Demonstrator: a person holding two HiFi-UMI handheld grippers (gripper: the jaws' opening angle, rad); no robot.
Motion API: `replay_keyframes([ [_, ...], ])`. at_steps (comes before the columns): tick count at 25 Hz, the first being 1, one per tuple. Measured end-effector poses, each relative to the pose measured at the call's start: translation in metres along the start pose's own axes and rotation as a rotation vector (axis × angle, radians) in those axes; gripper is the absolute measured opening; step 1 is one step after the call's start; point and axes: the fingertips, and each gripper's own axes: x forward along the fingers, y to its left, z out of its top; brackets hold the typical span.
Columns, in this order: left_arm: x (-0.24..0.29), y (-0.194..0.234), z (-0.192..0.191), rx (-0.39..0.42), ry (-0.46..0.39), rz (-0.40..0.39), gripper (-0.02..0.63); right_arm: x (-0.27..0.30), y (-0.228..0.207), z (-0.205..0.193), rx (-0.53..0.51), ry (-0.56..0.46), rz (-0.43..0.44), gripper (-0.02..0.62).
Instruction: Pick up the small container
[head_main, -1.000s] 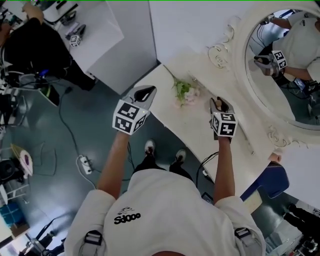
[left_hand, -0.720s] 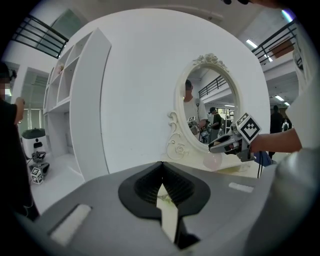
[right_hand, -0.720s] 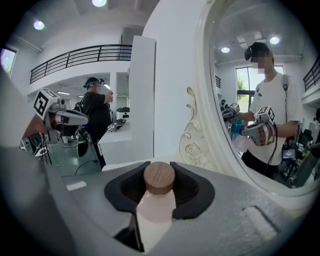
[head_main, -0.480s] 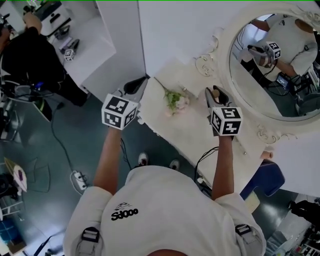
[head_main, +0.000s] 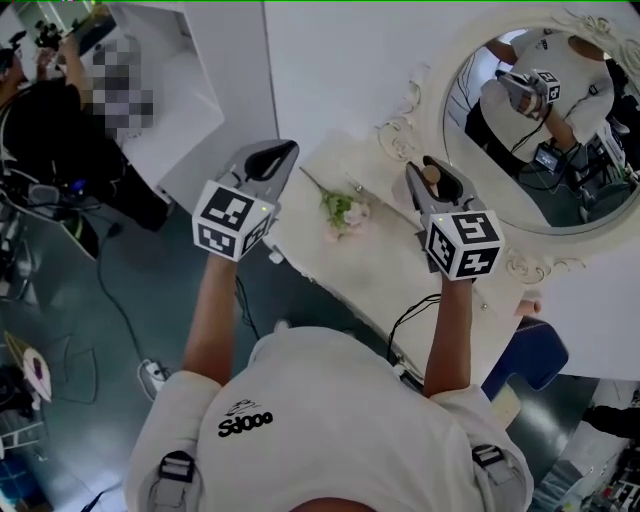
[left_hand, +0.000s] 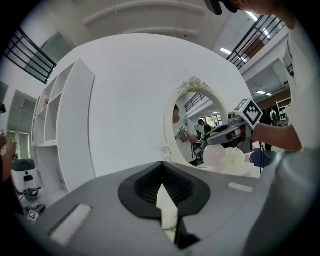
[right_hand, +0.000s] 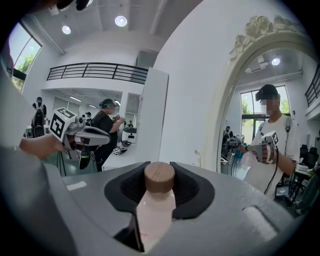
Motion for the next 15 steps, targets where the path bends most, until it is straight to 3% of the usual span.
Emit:
replay_keyframes([
  [15,-0.007,-0.016,0.004,0.008,-0.002,-0.029,0.018,-0.012,0.018,0.006,-0.019,-0.007,0.020,0.120],
])
